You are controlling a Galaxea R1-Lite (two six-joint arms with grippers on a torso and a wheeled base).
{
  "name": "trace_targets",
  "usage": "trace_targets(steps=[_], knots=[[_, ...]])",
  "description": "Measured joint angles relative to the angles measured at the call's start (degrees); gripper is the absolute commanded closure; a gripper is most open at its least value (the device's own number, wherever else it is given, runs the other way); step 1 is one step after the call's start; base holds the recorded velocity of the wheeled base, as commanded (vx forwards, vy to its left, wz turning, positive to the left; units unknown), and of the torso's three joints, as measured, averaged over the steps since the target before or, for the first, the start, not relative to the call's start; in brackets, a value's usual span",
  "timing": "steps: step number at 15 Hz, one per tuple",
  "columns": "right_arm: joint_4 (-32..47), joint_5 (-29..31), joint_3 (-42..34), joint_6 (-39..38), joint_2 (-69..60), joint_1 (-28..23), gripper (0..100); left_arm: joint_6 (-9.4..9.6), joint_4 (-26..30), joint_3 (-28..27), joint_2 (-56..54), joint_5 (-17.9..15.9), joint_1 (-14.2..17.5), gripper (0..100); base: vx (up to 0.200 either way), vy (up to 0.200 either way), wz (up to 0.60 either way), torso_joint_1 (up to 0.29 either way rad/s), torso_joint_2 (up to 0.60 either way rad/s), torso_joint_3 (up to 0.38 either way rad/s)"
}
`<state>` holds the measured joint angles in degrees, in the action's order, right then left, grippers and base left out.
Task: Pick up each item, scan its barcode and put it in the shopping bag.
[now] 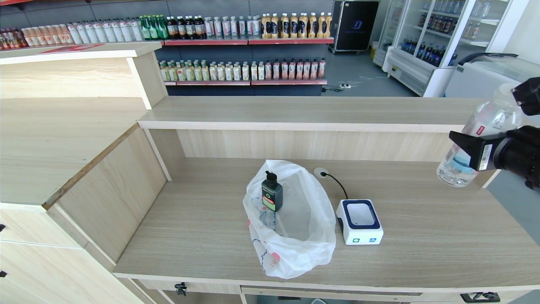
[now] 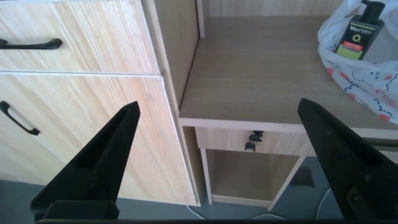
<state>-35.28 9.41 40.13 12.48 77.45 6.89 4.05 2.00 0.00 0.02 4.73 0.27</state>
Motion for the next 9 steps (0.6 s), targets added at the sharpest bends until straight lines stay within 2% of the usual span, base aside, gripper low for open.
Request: trace_targets(steps=[5,7,9], knots=[[-0.62,-0.22,0.44,0.02,-0.63,4.29,100,0.0,0.0,0.0,0.0,0.0,-0.02,0,0.0,0.0,0.6,0.005,0.0,0.004],[-0.63,-2.27,0.46,-0.34,-0.77,5.18,100,-0.02,0.0,0.0,0.0,0.0,0.02,0,0.0,0.0,0.0,0.0,0.0,0.0],[-0.49,-6.96,-0.02,-0.89,-0.6,5.71,100,-0.04,0.02,0.0,0.0,0.0,-0.02,0,0.0,0.0,0.0,0.0,0.0,0.0]])
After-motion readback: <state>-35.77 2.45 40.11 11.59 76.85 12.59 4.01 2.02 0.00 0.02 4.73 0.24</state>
